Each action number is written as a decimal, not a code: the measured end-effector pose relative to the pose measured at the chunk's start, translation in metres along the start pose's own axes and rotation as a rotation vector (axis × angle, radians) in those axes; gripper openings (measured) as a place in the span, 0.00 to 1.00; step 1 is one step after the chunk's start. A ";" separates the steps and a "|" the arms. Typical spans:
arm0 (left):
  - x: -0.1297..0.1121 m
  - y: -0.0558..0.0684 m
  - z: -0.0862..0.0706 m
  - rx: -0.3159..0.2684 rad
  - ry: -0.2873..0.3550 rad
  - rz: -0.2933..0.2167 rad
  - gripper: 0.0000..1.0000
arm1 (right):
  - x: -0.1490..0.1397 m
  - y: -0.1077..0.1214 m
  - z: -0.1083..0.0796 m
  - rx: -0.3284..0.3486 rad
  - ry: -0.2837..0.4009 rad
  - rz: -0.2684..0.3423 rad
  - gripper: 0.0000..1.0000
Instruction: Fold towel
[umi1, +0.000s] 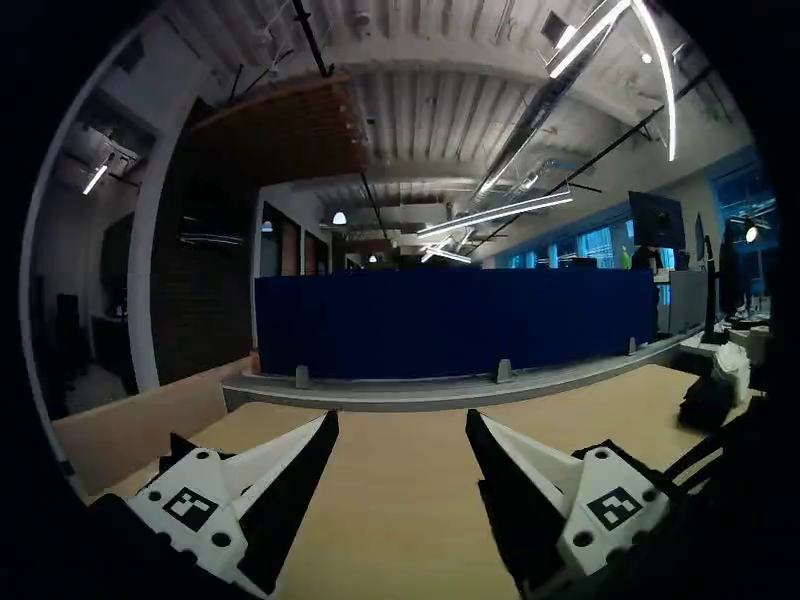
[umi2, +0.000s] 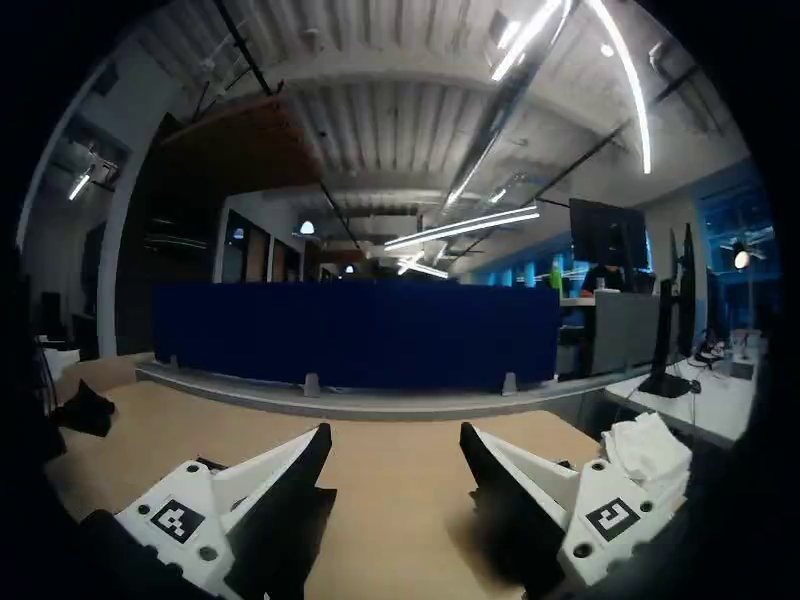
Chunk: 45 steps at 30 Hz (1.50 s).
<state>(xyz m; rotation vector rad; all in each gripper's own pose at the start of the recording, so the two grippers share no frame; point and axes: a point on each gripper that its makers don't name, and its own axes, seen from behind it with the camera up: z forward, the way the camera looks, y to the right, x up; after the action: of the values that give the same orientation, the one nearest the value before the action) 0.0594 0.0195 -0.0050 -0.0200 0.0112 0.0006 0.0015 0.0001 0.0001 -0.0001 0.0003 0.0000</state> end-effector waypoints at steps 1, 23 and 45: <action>0.009 0.002 0.000 -0.005 0.001 -0.001 0.94 | 0.008 0.001 0.000 -0.001 0.002 0.000 1.00; 0.107 0.052 -0.006 -0.200 -0.105 0.041 0.94 | 0.094 -0.013 0.001 0.115 -0.092 -0.055 1.00; 0.044 0.107 -0.021 -0.507 -0.331 0.134 0.94 | 0.031 -0.084 -0.020 0.463 -0.373 -0.200 1.00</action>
<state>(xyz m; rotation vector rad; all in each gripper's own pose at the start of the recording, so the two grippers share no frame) 0.1029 0.1259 -0.0288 -0.5261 -0.3191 0.1409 0.0328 -0.0843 -0.0201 0.4630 -0.3723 -0.2001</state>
